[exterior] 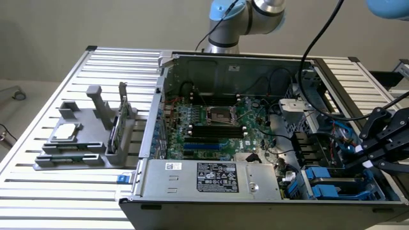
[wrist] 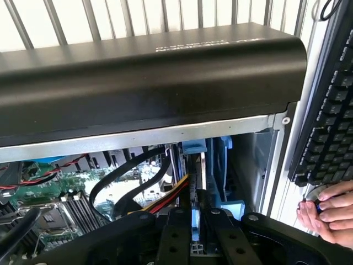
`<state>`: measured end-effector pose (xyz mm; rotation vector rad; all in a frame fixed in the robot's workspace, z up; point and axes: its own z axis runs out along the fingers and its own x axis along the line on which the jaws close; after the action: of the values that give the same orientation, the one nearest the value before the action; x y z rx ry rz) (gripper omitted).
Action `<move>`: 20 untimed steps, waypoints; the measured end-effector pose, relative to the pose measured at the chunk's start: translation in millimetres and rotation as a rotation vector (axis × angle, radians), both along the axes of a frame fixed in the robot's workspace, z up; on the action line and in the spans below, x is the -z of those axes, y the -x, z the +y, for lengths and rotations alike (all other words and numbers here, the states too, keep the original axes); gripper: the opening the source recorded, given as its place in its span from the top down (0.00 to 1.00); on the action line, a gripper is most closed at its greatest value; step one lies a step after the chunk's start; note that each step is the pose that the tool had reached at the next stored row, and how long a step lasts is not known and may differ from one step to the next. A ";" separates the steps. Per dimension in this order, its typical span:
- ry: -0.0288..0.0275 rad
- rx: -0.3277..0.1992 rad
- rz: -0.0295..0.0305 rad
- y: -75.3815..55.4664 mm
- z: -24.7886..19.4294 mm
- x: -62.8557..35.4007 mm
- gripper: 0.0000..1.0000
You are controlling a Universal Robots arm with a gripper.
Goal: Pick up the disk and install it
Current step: 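Insert the second disk wire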
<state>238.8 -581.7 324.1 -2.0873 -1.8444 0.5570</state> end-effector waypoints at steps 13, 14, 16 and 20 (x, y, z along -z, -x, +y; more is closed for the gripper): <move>-0.0022 -0.044 0.0010 -0.6 4.7 -0.2 0.84; -0.0029 -0.048 0.0010 -0.7 4.7 -0.1 0.84; -0.0041 -0.056 0.0010 -0.9 4.7 -0.1 0.84; -0.0067 -0.073 0.0009 -0.9 5.0 -0.2 0.84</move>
<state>239.7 -576.8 324.3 -2.0221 -1.9256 0.5685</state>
